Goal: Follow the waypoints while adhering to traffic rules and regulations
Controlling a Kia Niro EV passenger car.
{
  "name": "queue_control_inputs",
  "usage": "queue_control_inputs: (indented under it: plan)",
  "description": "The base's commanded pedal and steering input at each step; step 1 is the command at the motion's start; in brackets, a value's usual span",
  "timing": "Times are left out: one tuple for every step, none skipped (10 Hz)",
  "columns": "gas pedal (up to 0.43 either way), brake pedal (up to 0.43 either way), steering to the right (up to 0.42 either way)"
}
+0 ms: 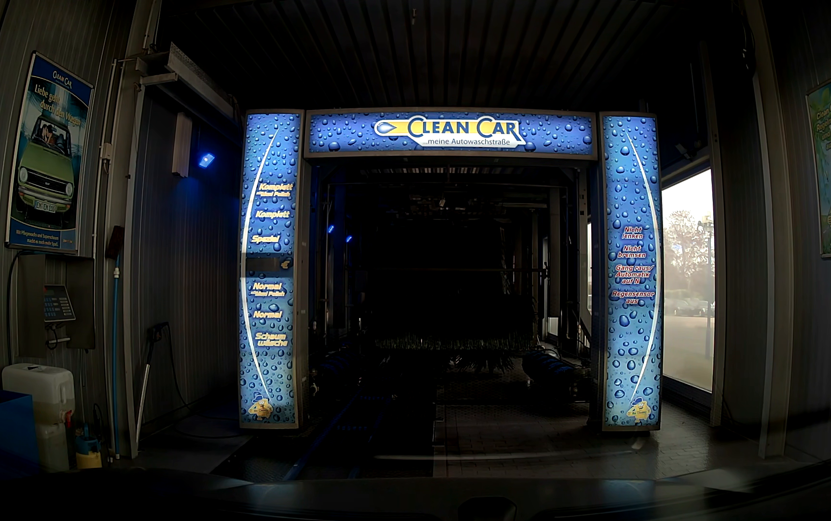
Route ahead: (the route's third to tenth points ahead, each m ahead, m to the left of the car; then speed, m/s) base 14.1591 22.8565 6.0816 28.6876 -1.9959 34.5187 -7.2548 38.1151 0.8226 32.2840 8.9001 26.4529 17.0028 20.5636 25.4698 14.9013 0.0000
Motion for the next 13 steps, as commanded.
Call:
queue_control_inputs:
  plan:
    - [0.0, 0.0, -0.014]
    - [0.0, 0.0, -0.014]
    - [0.0, 0.0, -0.014]
    - [0.0, 0.0, -0.015]
    - [0.0, 0.0, -0.014]
    - [0.0, 0.0, -0.014]
    - [0.0, 0.0, -0.014]
    - [0.0, 0.0, -0.014]
    - [0.0, 0.0, -0.014]
    - [0.0, 0.0, -0.014]
    - [0.0, 0.006, -0.015]
    - [0.0, 0.0, -0.015]
    - [0.0, 0.0, -0.014]
